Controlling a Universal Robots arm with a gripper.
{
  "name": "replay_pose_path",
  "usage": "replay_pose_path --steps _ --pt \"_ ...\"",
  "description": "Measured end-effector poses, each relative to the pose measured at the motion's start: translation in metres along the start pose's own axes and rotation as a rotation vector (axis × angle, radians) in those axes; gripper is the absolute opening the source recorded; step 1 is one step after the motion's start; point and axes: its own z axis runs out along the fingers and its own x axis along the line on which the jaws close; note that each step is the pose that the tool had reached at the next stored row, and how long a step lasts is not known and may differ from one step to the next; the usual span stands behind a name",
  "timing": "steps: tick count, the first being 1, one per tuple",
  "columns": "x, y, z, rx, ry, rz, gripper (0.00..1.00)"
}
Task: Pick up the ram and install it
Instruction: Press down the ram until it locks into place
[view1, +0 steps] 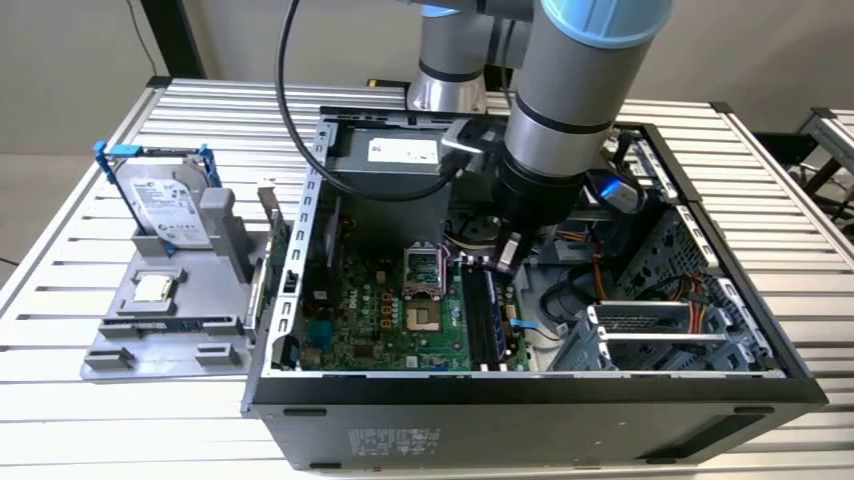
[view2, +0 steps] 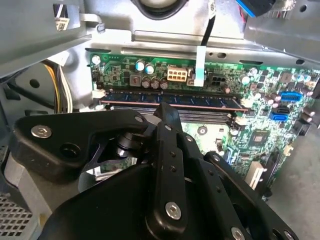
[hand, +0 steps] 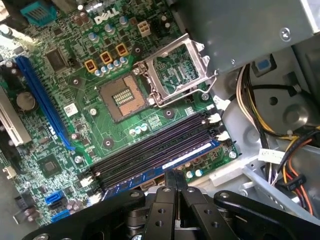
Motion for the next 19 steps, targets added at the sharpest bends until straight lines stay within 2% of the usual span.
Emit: replay_pose_path --steps 19 --pt "-0.0033 0.0017 0.0036 0.0009 0.0034 -0.197 0.0"
